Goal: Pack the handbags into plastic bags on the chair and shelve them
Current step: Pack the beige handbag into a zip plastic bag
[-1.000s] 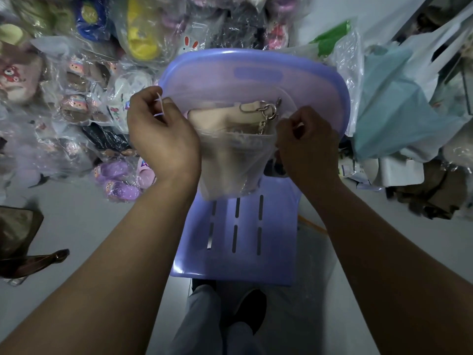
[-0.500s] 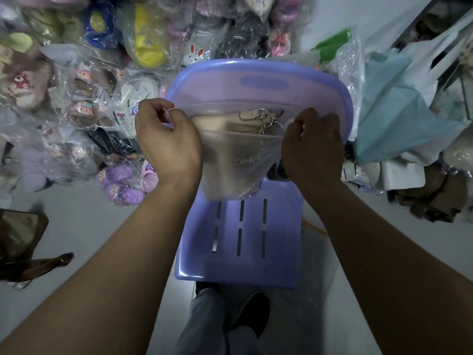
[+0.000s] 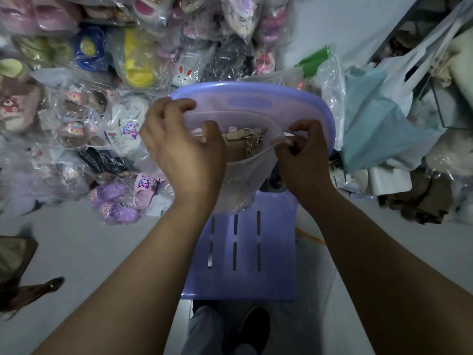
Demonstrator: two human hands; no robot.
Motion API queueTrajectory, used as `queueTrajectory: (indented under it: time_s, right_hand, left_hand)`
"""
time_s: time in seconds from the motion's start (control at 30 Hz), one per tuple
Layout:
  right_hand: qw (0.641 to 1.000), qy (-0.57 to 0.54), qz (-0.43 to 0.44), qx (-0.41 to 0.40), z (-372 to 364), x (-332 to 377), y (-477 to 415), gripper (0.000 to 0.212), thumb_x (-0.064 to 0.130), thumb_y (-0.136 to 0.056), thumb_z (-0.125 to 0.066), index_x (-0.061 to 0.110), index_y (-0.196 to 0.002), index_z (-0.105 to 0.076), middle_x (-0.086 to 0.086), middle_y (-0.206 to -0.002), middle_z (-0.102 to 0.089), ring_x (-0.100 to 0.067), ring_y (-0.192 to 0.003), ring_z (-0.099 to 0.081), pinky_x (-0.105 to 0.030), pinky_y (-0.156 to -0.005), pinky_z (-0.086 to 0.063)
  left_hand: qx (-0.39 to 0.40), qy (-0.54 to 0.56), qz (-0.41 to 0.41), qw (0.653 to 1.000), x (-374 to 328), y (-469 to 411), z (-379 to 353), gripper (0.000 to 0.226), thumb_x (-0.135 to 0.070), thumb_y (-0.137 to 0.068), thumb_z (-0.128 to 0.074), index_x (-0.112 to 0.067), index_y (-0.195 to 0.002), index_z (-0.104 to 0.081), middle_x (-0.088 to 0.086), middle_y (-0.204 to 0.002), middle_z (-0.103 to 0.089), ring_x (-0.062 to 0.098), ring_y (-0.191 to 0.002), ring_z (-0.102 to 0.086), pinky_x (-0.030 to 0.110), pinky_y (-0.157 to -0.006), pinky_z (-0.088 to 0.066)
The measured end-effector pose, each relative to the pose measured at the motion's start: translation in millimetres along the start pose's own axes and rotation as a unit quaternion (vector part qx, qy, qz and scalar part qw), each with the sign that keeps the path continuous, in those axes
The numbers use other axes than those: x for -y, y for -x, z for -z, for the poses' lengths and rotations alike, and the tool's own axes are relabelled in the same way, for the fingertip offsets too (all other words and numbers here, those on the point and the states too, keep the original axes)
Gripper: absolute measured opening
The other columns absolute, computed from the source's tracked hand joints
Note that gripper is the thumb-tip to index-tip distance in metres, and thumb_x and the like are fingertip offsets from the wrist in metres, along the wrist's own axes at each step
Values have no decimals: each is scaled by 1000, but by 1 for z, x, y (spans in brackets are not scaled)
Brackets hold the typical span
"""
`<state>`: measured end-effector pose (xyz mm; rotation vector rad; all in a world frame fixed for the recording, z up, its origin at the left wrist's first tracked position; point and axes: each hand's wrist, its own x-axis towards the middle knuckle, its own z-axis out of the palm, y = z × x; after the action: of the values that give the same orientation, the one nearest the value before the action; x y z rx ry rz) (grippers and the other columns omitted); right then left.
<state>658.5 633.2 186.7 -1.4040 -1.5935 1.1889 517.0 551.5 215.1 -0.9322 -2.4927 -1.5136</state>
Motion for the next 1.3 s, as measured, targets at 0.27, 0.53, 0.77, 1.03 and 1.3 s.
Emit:
queueTrajectory:
  time_s: [0.27,0.53,0.77,1.03,1.3]
  right_hand:
    - [980,-143,-136,10,23,-7,6,24,-3,-92,-64,6,-114,-65,-7,-92,-71,-3,-68,-68,-16,-47,-50]
    - [986,-130,-104,15,35,-20,6,19,-3,-92,-65,15,-97,-70,5,-79,-73,-3,-71,-71,-15,-60,-53]
    - [970,-187,-152,13,44,-25,6,16,-2,-87,-73,15,-88,-76,-2,-79,-76,-14,-76,-72,-23,-69,-56]
    - [980,-142,-142,-2,41,-26,10,11,5,-91,-70,13,-97,-76,-3,-86,-76,-6,-75,-71,-15,-62,-53]
    - [988,-73,-131,-23,33,-18,4,10,13,-95,-67,19,-99,-74,12,-81,-70,11,-62,-62,-7,-55,-47]
  left_hand:
    - [390,-176,-358,830,-16,6,-40,65,-32,-78,-74,-17,-138,-57,10,-129,-64,37,-128,-51,56,-118,-21]
    - [409,-169,-318,838,-31,-6,-51,24,-32,-97,-54,-29,-113,-72,4,-107,-67,33,-102,-60,46,-81,-52]
    - [411,-130,-314,846,-36,0,-62,28,-44,-96,-54,-30,-111,-73,0,-104,-68,28,-99,-60,43,-82,-51]
    - [397,-176,-328,839,-38,7,-64,27,-41,-95,-46,-30,-108,-68,0,-101,-68,31,-95,-59,41,-79,-48]
    - [328,-246,-300,862,-5,-11,-33,21,-27,-90,-59,-26,-109,-69,4,-104,-63,36,-104,-49,43,-88,-31]
